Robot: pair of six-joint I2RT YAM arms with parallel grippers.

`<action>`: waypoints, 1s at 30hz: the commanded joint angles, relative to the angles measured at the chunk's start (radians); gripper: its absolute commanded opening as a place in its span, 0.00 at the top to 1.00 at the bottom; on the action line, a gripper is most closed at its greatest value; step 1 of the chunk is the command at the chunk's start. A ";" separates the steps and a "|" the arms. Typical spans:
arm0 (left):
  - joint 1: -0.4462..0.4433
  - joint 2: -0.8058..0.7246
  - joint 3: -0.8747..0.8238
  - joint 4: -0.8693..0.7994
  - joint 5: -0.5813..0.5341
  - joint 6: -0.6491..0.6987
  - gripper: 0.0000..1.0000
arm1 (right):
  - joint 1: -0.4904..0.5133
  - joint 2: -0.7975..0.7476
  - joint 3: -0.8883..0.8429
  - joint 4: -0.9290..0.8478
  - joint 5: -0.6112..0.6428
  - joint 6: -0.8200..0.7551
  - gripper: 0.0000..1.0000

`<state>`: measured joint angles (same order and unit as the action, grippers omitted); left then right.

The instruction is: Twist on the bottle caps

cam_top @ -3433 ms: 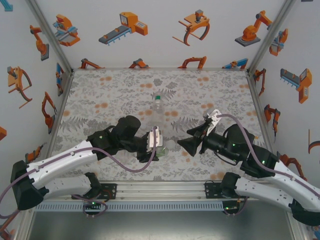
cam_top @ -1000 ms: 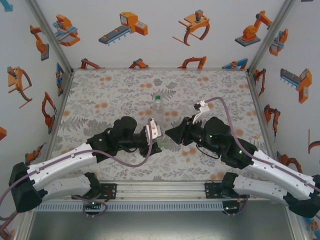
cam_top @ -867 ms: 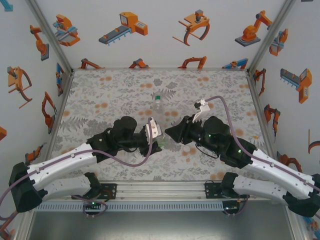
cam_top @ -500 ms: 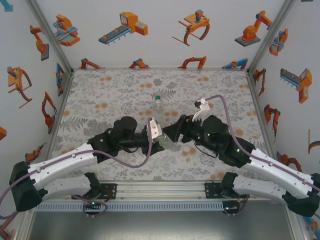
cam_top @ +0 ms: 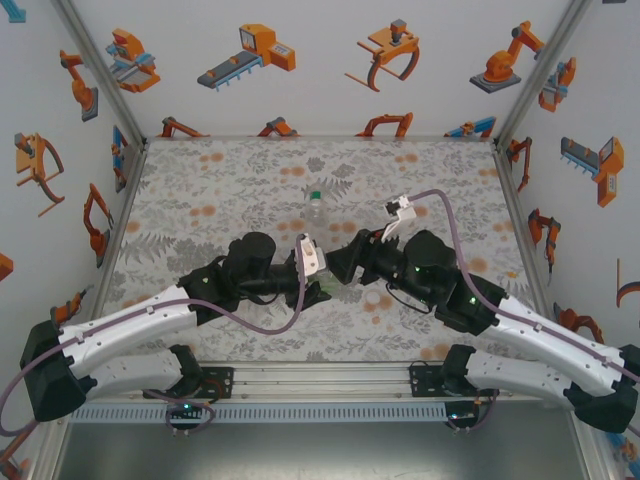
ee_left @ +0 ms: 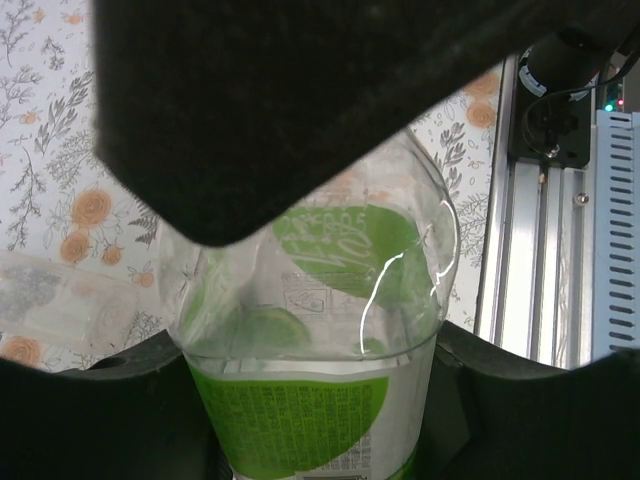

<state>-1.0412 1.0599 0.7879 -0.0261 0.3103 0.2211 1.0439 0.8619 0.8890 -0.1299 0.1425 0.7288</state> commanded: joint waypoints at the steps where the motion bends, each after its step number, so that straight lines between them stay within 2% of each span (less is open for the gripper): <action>1: -0.006 0.003 0.033 0.046 0.007 -0.037 1.00 | -0.004 0.000 -0.024 0.050 -0.014 -0.028 0.39; 5: -0.004 0.003 0.038 0.059 0.025 -0.054 1.00 | -0.003 0.000 -0.043 0.058 -0.004 -0.035 0.43; 12: -0.005 0.008 0.037 0.072 0.034 -0.086 1.00 | -0.004 -0.013 -0.086 0.115 -0.002 -0.037 0.63; 14: -0.005 0.009 0.037 0.065 0.043 -0.086 0.96 | -0.003 -0.016 -0.091 0.121 -0.003 -0.038 0.69; 16: -0.003 0.005 0.036 0.058 0.043 -0.085 0.81 | -0.003 -0.022 -0.094 0.119 0.004 -0.040 0.77; 21: 0.006 -0.023 0.025 0.052 0.001 -0.082 0.37 | -0.003 -0.031 -0.096 0.099 0.038 -0.047 0.83; 22: 0.009 -0.032 0.024 0.047 -0.016 -0.083 0.07 | -0.003 -0.031 -0.094 0.093 0.044 -0.055 0.85; 23: 0.015 -0.038 0.024 0.039 -0.022 -0.082 0.03 | -0.003 -0.031 -0.092 0.086 0.051 -0.066 0.85; 30: 0.104 -0.106 0.019 -0.035 -0.026 -0.105 0.03 | -0.020 -0.016 -0.081 -0.007 0.202 -0.253 0.89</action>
<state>-0.9722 0.9958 0.7895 -0.0303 0.2935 0.1349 1.0382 0.8433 0.8047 -0.0925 0.2436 0.5987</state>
